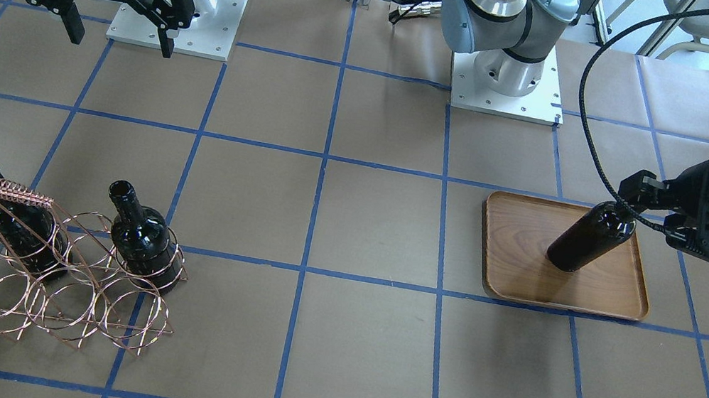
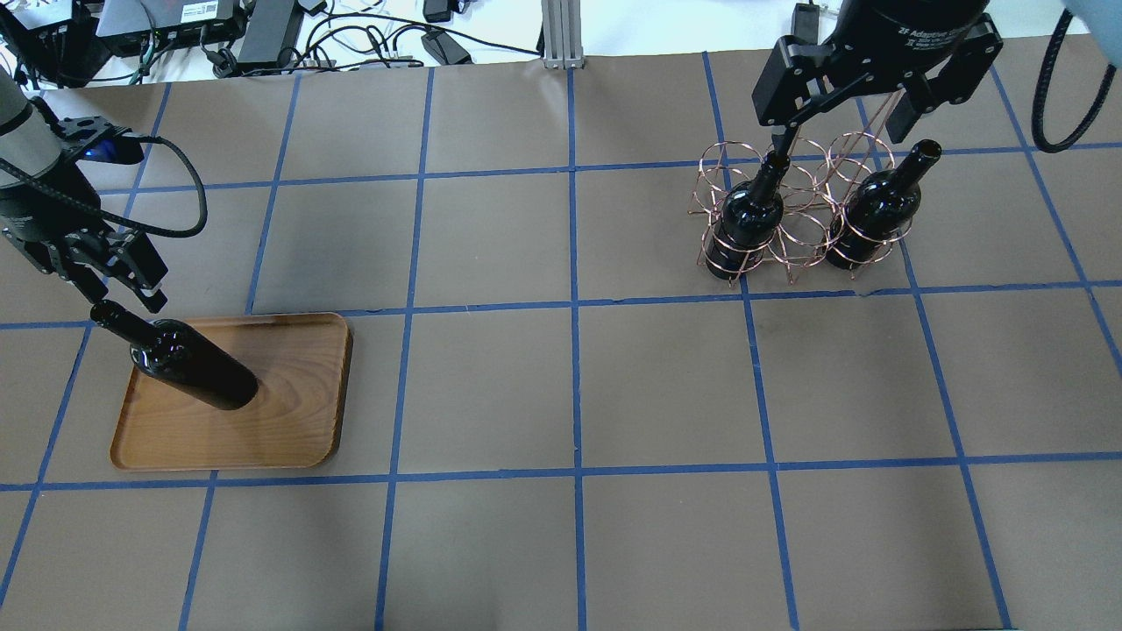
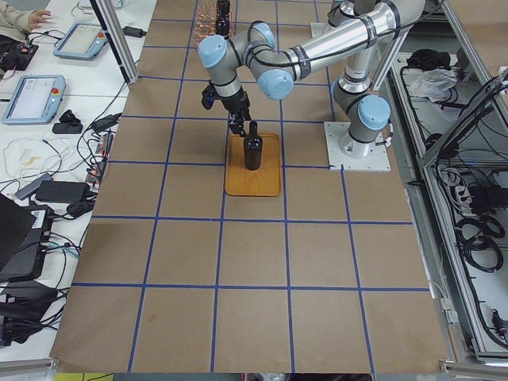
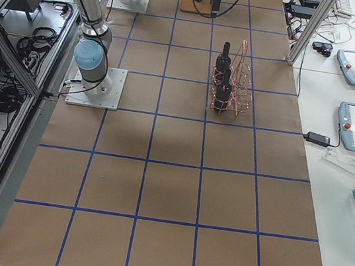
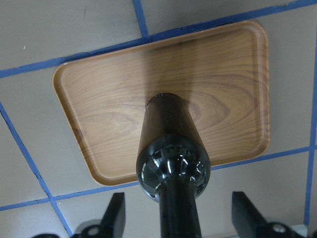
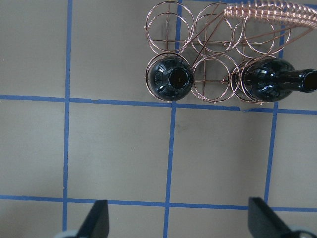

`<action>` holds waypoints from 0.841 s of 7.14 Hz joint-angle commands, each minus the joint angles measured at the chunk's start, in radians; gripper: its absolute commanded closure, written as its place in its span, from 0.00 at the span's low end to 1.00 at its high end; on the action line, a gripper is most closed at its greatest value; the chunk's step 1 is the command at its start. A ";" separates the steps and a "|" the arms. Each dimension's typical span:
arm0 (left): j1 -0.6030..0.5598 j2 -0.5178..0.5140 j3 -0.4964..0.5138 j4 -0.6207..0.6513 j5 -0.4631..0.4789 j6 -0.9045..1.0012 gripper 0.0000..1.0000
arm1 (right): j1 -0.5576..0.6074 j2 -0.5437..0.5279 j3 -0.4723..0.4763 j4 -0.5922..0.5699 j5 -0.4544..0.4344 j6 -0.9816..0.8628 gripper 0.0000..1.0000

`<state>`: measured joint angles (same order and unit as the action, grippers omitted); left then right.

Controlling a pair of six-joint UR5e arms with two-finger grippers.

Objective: Take wine from basket and place on tray
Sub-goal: 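Open the left gripper and raise it away from the tray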

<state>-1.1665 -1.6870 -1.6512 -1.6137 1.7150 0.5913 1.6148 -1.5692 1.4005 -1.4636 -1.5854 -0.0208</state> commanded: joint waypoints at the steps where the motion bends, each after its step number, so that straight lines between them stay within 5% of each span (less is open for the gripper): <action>1: -0.012 0.041 0.027 -0.058 -0.002 -0.075 0.00 | 0.000 0.000 0.000 -0.006 -0.002 -0.001 0.00; 3: -0.031 0.088 0.075 -0.064 -0.009 -0.103 0.00 | -0.001 0.000 0.000 -0.006 -0.004 -0.001 0.00; 6: -0.117 0.173 0.103 -0.105 -0.087 -0.408 0.00 | -0.001 0.000 0.000 -0.007 -0.004 -0.001 0.00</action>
<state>-1.2399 -1.5355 -1.5537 -1.7275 1.6498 0.2694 1.6139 -1.5692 1.4005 -1.4709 -1.5881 -0.0215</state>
